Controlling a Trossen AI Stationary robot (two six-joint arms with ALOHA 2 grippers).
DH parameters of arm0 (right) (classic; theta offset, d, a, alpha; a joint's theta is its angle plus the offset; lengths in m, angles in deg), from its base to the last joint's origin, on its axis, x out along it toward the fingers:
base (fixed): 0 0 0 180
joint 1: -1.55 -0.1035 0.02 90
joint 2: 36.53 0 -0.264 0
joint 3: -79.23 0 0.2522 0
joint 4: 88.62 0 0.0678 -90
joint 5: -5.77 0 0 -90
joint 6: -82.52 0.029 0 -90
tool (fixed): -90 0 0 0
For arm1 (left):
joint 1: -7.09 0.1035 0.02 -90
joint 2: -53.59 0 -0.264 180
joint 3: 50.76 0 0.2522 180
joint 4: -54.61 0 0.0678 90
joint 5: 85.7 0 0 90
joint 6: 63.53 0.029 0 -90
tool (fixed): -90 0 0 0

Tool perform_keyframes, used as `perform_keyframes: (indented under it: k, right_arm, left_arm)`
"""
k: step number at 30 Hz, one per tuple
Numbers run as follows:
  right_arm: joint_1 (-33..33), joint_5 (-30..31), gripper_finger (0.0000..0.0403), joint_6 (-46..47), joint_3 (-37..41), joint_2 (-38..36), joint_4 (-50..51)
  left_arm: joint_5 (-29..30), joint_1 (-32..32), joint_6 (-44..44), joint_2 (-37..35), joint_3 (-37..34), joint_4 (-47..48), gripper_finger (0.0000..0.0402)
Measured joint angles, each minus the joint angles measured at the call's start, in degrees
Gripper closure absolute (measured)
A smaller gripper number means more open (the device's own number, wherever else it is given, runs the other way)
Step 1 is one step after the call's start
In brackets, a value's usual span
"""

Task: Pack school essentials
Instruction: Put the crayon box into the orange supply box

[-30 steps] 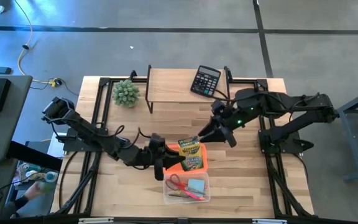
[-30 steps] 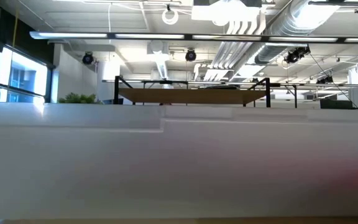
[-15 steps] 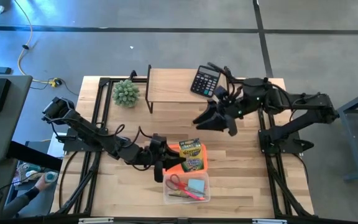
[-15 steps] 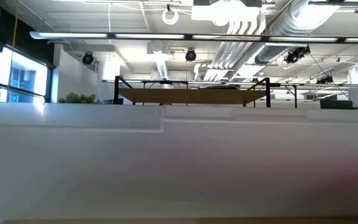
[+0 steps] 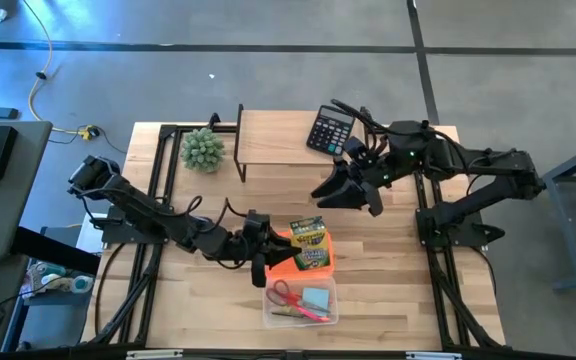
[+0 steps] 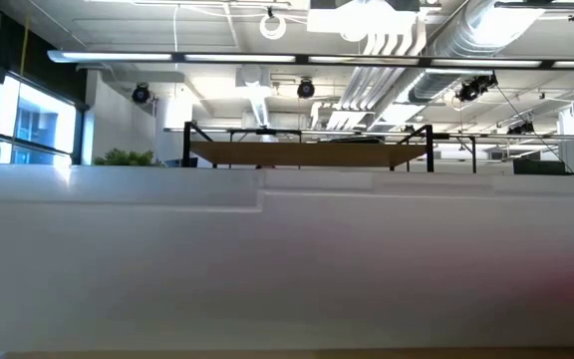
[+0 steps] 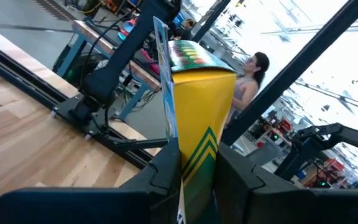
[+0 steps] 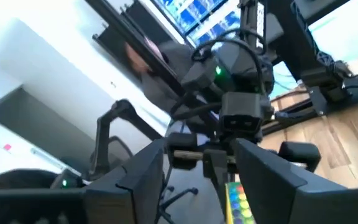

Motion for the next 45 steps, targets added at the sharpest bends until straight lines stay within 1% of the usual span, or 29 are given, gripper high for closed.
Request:
perform_keyframes:
  k: [5, 9, 15, 18, 21, 23, 27, 32, 40, 45]
  right_arm:
    - [3.8, -5.6, 0.0178, -2.2, 0.0, -0.3, 3.3]
    - [7.5, -11.6, 0.0166, -4.1, 0.0, -1.6, 7.4]
    - [9.4, -12.0, 0.0165, -13.6, 0.0, -5.4, 15.5]
    - [7.9, -10.0, 0.0165, -17.6, 0.0, -5.9, 21.1]
    - [5.4, -5.7, 0.0165, -20.1, 0.0, -5.4, 24.7]
    - [3.7, -3.8, 0.0165, -20.4, 0.0, -4.9, 25.3]
    - [1.0, -3.0, 0.0164, -21.4, 0.0, -4.0, 24.8]
    - [-1.2, 1.7, 0.0164, -20.0, 0.0, -2.4, 24.3]
    - [-3.0, 2.2, 0.0165, -18.2, 0.0, -1.3, 22.7]
    - [-3.6, 2.9, 0.0165, -15.4, 0.0, -1.3, 21.1]
  left_arm:
    - [-1.3, 0.7, 0.0, 0.0, 0.0, -0.3, 0.0335]
    - [-1.3, 1.0, 2.0, 0.0, 0.0, -1.8, 0.0336]
    - [-0.8, 1.6, 3.4, 0.0, 0.0, -3.9, 0.0335]
    - [-0.8, 1.9, 3.5, 0.0, 0.0, -5.6, 0.0336]
    - [-0.7, 2.4, 4.0, 0.0, 0.0, -6.3, 0.0336]
    - [-0.8, 2.5, 4.6, 0.0, 0.0, -6.3, 0.0336]
    - [-0.8, 2.5, 5.0, 0.0, 0.0, -6.4, 0.0335]
    - [-0.8, 2.5, 5.0, 0.0, 0.0, -6.6, 0.0337]
    - [-0.8, 2.5, 6.6, 0.0, 0.0, -7.7, 0.0337]
    - [-0.4, 2.6, 7.5, 0.0, 0.0, -7.8, 0.0338]
